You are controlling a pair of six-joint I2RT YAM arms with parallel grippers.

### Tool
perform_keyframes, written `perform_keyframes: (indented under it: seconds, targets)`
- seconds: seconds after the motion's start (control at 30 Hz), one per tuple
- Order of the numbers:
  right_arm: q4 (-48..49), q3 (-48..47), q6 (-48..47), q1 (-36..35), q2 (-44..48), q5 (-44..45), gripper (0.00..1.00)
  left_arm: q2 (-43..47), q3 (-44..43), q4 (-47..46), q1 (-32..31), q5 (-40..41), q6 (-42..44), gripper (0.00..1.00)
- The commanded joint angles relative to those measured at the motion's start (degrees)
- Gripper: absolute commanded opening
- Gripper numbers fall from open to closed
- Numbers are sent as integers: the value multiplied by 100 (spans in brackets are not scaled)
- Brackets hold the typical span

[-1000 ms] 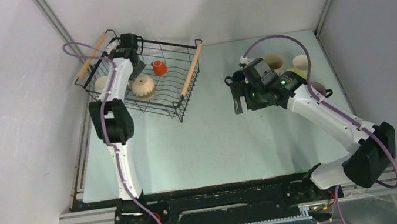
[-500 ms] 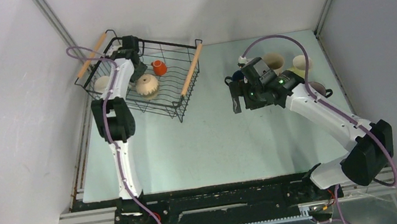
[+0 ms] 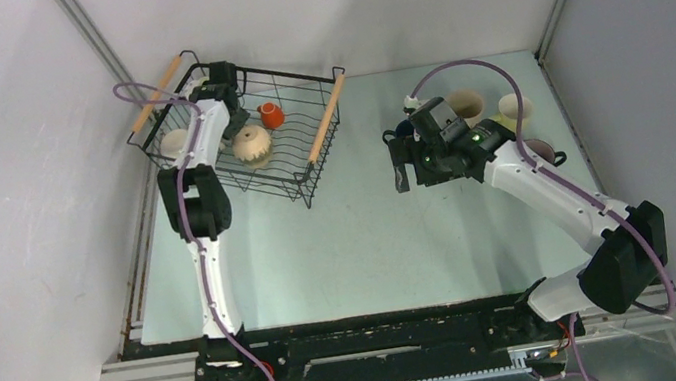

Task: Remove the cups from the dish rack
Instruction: Unload the cup from the dish rack.

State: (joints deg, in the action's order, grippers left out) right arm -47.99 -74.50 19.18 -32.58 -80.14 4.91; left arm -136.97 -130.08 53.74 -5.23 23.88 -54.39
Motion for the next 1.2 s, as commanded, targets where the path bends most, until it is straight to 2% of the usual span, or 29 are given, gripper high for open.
perform_keyframes:
  seconds: [0.0,0.17,0.33,0.5,0.83,1.17]
  targets:
    - [147,3,-134,37,-22,-10,100,-263,-240,141,-80,-280,-231,51]
    - [153,5,-118,45,-47,-47,100,-304,-257,87,-59,-338,-223,38]
    - [171,-2,-120,50,-52,-34,100,-268,-235,89,-52,-429,-231,14]
    - [210,-1,-104,39,-32,-85,100,136,44,-33,-52,-375,-251,2]
    - [180,7,-7,-75,40,-87,100,1080,1192,-213,-75,-156,-684,0]
    - [153,8,48,-205,69,-31,100,1358,1826,-223,-30,-27,-1049,0]
